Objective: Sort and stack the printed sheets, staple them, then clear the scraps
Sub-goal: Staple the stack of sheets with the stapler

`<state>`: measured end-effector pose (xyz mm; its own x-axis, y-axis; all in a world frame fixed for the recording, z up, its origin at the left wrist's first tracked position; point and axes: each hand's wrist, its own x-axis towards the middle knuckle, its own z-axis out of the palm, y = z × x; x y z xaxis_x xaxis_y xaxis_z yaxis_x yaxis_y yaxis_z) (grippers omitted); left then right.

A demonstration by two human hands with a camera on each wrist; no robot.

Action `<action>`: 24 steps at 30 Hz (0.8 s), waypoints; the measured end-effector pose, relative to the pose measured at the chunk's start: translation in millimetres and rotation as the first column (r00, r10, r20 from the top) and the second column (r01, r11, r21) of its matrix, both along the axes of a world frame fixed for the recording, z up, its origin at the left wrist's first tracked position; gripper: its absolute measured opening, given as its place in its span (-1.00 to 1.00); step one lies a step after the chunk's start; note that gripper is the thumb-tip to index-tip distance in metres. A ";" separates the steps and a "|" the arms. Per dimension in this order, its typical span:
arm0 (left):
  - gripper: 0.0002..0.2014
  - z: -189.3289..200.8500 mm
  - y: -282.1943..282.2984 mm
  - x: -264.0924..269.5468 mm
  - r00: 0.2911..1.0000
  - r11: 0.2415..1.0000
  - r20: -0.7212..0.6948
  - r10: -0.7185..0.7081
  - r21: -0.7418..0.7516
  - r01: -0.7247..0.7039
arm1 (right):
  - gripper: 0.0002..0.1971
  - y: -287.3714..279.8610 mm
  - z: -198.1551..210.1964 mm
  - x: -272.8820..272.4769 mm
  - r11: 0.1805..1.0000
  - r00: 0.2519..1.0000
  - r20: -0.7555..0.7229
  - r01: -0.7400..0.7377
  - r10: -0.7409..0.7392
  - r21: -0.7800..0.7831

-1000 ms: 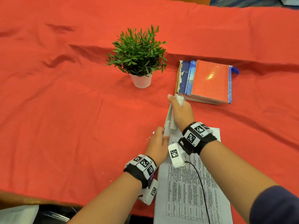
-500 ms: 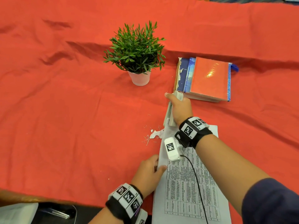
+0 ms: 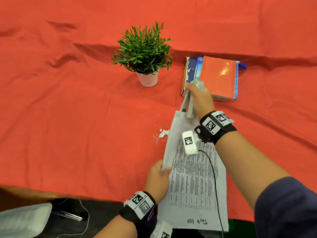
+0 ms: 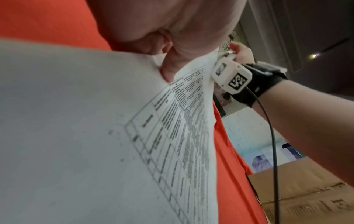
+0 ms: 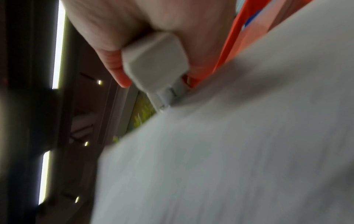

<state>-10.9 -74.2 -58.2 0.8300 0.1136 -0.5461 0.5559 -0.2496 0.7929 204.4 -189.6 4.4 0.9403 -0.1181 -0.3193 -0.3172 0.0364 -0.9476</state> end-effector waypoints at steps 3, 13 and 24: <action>-0.77 22.0 24.2 6.8 0.999 0.999 0.031 0.044 0.002 -0.045 | -0.53 -42.1 18.1 8.6 0.995 0.995 0.002 0.100 -0.100 -0.001; -0.80 40.3 208.0 50.6 0.962 0.900 -0.091 0.257 0.386 -0.204 | -0.71 -196.8 -54.3 -60.8 0.747 0.967 -0.167 0.034 -0.192 -0.664; -0.71 3.5 241.6 88.7 0.963 0.833 -0.211 0.170 0.552 -0.026 | -0.63 -211.7 -95.3 -79.2 0.559 0.945 -0.234 -0.070 -0.228 -0.826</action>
<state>77.8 167.4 -54.7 0.6487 0.5231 -0.5528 0.7554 -0.5309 0.3841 125.2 -401.3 -90.9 0.7950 -0.5348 -0.2863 -0.6049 -0.6630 -0.4410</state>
